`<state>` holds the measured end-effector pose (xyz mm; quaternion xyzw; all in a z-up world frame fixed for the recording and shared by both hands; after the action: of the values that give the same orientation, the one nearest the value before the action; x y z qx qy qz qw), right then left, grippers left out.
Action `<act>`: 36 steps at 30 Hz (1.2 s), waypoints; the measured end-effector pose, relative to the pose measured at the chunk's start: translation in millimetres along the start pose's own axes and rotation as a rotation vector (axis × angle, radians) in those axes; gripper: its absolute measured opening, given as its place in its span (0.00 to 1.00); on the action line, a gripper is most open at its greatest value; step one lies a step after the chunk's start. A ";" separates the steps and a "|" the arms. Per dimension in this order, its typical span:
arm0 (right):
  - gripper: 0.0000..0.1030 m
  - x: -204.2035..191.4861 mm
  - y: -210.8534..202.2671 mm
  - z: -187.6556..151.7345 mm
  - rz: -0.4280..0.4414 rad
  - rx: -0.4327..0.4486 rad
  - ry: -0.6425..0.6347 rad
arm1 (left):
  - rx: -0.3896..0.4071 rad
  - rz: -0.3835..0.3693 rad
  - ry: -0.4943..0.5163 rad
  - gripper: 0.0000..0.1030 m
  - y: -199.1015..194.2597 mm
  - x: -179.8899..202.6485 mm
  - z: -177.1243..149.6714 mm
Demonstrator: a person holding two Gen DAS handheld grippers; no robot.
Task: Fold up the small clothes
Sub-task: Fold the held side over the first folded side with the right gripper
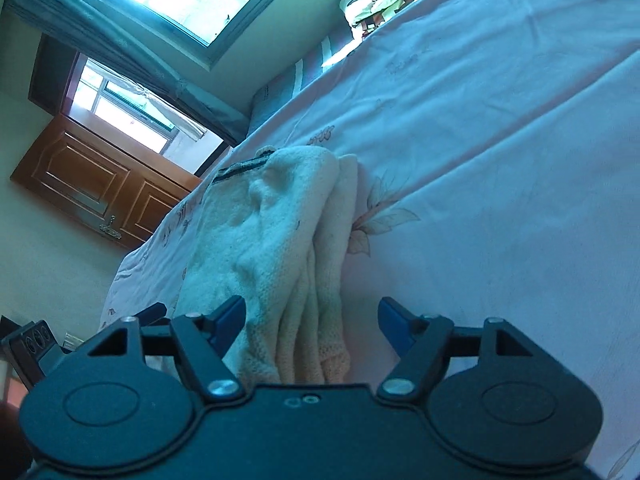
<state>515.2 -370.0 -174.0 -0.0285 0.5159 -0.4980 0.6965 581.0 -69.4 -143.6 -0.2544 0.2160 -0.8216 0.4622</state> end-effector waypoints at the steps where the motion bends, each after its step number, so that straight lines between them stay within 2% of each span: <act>1: 0.73 0.1 -0.3 -0.1 0.007 -0.007 0.010 | -0.014 -0.030 -0.049 0.87 0.9 -4.2 -2.1; 7: 0.76 7.1 3.9 3.9 0.046 -0.045 0.085 | -0.108 -0.222 -0.362 0.87 15.8 -29.6 -21.6; 11: 0.76 12.1 15.5 4.2 0.071 -0.089 0.123 | -0.154 -0.319 -0.445 0.87 30.7 -29.7 -30.1; 16: 0.75 10.0 24.3 10.9 0.086 -0.114 0.113 | -0.184 -0.311 -0.422 0.83 49.4 -22.5 -31.3; 21: 0.71 -1.2 32.9 14.7 0.088 -0.161 0.049 | -0.193 -0.325 -0.416 0.80 63.0 -16.5 -25.0; 25: 0.64 -10.0 40.5 16.6 0.091 -0.189 0.000 | -0.196 -0.335 -0.405 0.79 70.1 -14.2 -19.1; 29: 0.58 -19.0 46.7 15.0 0.097 -0.199 -0.039 | -0.196 -0.334 -0.395 0.77 74.2 -10.7 -15.3; 33: 0.58 -23.2 53.6 11.4 0.126 -0.199 -0.036 | -0.202 -0.316 -0.388 0.71 74.5 -11.7 -14.0; 36: 0.51 -16.4 50.7 11.7 0.155 -0.175 -0.040 | -0.208 -0.300 -0.381 0.69 72.7 -11.5 -13.2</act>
<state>558.1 -338.2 -185.3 -0.0593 0.5440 -0.3951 0.7379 625.1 -92.7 -199.2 -0.4800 0.1681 -0.7914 0.3392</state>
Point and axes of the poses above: each gripper's, at about its wrist camera, not at the fingertips, and y roughly the way its jaws point, x to its right, z to its top, the point moved 7 cm from there along y, roughly the way its jaws point, and after that the axes turned 4 degrees about x, right-handed, at the moved point
